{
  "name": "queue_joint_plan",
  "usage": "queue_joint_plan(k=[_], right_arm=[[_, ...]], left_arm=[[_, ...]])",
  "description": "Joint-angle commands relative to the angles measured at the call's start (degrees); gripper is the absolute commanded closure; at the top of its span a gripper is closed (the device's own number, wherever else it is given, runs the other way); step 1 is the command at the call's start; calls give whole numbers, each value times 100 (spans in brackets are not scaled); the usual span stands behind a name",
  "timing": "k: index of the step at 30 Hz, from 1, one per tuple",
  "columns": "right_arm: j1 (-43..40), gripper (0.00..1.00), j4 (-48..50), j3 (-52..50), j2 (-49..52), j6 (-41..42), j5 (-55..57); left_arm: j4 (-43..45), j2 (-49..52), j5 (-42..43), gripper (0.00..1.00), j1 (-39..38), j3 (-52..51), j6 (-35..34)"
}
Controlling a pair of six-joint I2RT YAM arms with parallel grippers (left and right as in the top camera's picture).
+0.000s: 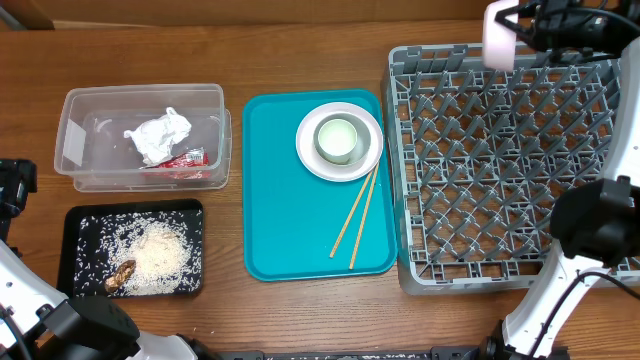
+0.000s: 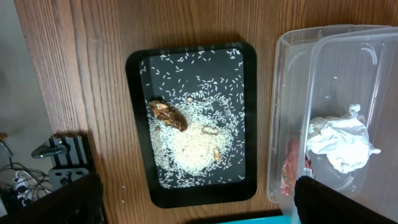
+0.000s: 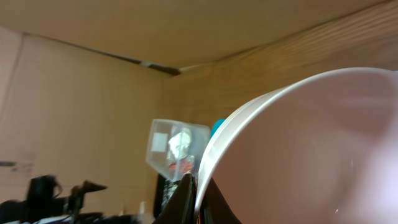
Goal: Sort waste into correct bins and load items into the dishwasher
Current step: 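Lift the pink bowl and carry it right over the dish rack, then lower the pink bowl upside down into the rack and release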
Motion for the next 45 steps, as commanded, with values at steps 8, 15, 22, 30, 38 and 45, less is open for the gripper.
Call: queue_joint_plan(k=[8,15,22,30,38,45], right_arm=[[-11,96,-111,-1211,138,-118,-529],[-39,96,61,-2402,138,-120,-750],[-260,96,170,-2837,138,-122,-1036],[-321,90,162,-2835,136,-90,-614],[-455,80,-70,-2457,17,437,1235],[-538,69,-584,-1552,-330,997,3073]], left_arm=[[-15,-48,-72,0,31,72,-118],[-15,-48,-72,0,31,72,-118],[-15,-48,-72,0,31,72,-118],[-15,-48,-72,0,31,72,-118],[-15,-48,-72,0,31,72,-118],[-13,-48,-72,0,31,72,-118]])
